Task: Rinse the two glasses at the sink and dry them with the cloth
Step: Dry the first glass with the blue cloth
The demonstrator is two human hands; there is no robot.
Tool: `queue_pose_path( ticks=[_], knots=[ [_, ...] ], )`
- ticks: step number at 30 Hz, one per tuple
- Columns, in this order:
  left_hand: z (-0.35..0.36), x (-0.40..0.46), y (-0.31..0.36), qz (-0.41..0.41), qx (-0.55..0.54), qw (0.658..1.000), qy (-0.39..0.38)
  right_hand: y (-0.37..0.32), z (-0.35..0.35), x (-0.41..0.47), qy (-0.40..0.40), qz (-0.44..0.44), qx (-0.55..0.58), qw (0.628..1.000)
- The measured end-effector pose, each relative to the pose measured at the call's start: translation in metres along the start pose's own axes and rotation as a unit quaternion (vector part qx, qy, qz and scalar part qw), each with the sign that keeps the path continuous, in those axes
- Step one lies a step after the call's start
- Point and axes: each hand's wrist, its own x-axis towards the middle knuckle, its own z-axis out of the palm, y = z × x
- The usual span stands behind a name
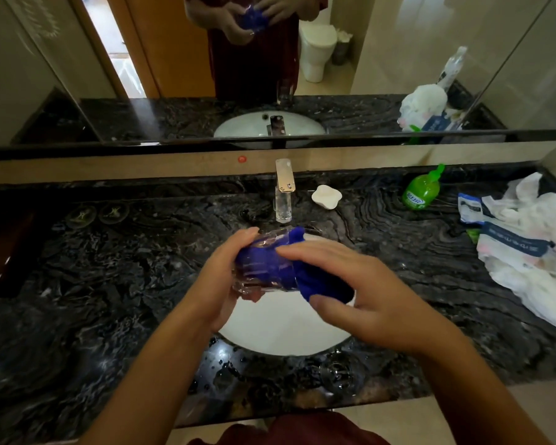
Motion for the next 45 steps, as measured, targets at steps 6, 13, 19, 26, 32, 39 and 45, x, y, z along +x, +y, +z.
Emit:
queue_pose_path(
  ticks=[6, 13, 19, 26, 32, 39, 45],
  knots=[
    [-0.002, 0.003, 0.005, -0.041, -0.063, 0.996, -0.050, 0.005, 0.008, 0.009, 0.128, -0.015, -0.023, 0.991],
    [-0.004, 0.003, 0.008, -0.019, 0.023, 0.995, -0.095, -0.001, 0.021, 0.023, 0.067, -0.052, -0.242, 0.966],
    [0.000, 0.002, 0.010, 0.078, 0.071, 0.992, -0.066, -0.006, 0.034, 0.031, 0.110, 0.051, -0.068, 0.990],
    [-0.005, -0.003, 0.012, 0.192, 0.138, 0.967, -0.092, -0.006, 0.041, 0.028, 0.121, 0.193, 0.376, 0.898],
    [-0.001, -0.004, 0.014, 0.178, 0.146, 0.969, -0.089, -0.010, 0.032, 0.026, 0.181, 0.192, 0.366, 0.892],
    [-0.012, -0.009, 0.021, 0.138, 0.062, 0.988, -0.043, -0.024, 0.013, 0.007, 0.267, 0.136, 0.333, 0.894],
    [0.000, -0.012, 0.017, 0.134, 0.067, 0.989, -0.019, -0.026, 0.029, 0.015, 0.160, 0.168, 0.365, 0.902]
  ],
)
